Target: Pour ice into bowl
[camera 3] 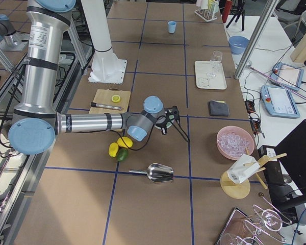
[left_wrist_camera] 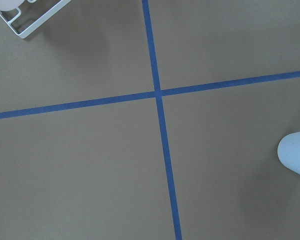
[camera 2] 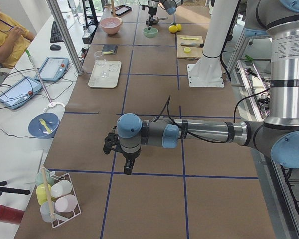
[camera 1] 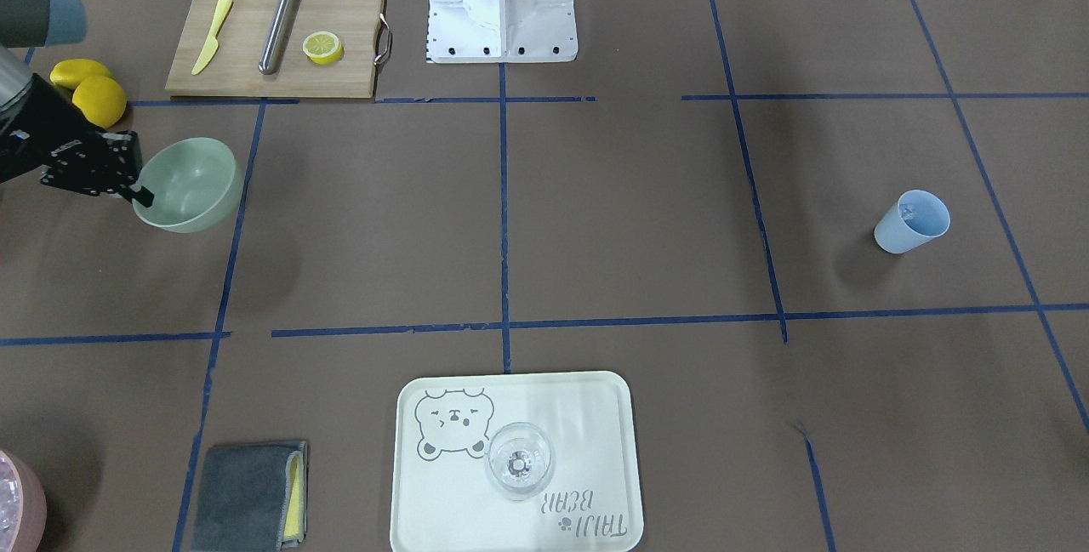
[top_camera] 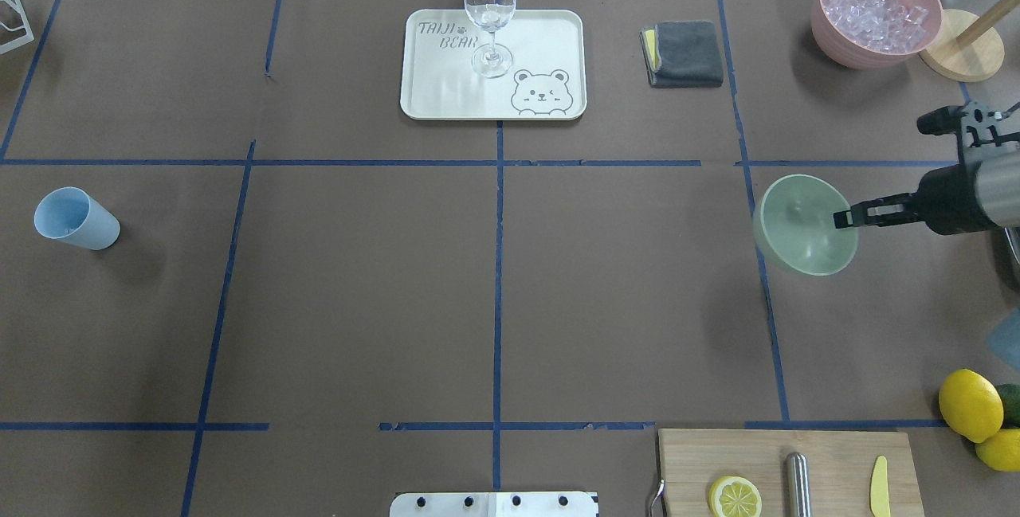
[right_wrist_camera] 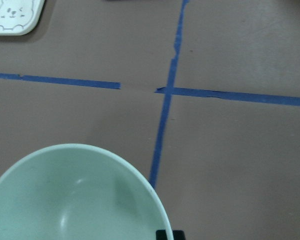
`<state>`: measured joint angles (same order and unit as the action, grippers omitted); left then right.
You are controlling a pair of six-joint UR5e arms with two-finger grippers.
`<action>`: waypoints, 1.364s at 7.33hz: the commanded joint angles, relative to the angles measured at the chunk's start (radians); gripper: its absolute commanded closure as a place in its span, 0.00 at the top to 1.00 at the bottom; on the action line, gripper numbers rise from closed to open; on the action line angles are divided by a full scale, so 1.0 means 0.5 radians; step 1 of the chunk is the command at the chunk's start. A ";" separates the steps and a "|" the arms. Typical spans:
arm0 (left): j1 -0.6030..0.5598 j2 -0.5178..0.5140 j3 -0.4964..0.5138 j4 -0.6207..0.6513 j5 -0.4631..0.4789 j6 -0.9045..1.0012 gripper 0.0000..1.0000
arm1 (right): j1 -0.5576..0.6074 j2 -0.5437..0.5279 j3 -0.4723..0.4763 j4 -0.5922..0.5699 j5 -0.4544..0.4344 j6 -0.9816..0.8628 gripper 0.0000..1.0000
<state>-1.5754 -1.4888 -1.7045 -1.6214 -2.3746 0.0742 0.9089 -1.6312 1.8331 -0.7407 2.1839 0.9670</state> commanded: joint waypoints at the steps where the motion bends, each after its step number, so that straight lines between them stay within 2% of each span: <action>1: 0.000 -0.001 -0.015 0.000 0.000 -0.001 1.00 | -0.228 0.453 0.186 -0.644 -0.103 0.170 0.00; 2: 0.000 0.005 -0.030 0.000 0.003 -0.001 1.00 | -0.368 0.653 0.236 -0.927 -0.240 0.243 0.00; 4: 0.000 -0.001 -0.049 0.000 0.003 -0.001 1.00 | -0.742 1.183 0.200 -1.443 -0.598 0.550 0.00; 5: -0.003 0.002 -0.055 0.000 -0.003 -0.001 1.00 | -0.850 1.471 0.048 -1.652 -0.746 0.624 0.00; 7: 0.000 0.005 -0.055 0.000 -0.006 -0.001 1.00 | -0.986 1.917 -0.552 -1.664 -0.857 0.710 0.00; 8: 0.000 0.008 -0.052 0.000 -0.003 -0.001 1.00 | -1.026 2.083 -0.826 -1.566 -0.940 0.765 0.00; 9: 0.000 0.005 -0.049 0.000 0.000 -0.001 1.00 | -1.054 2.197 -1.123 -1.352 -0.999 0.811 0.00; 10: 0.000 0.008 -0.049 0.003 0.000 -0.001 1.00 | -1.069 2.234 -1.269 -1.223 -1.024 0.815 0.00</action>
<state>-1.5755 -1.4857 -1.7297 -1.6210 -2.3754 0.0736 0.3896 -0.5649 1.3298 -1.4427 1.6991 1.3604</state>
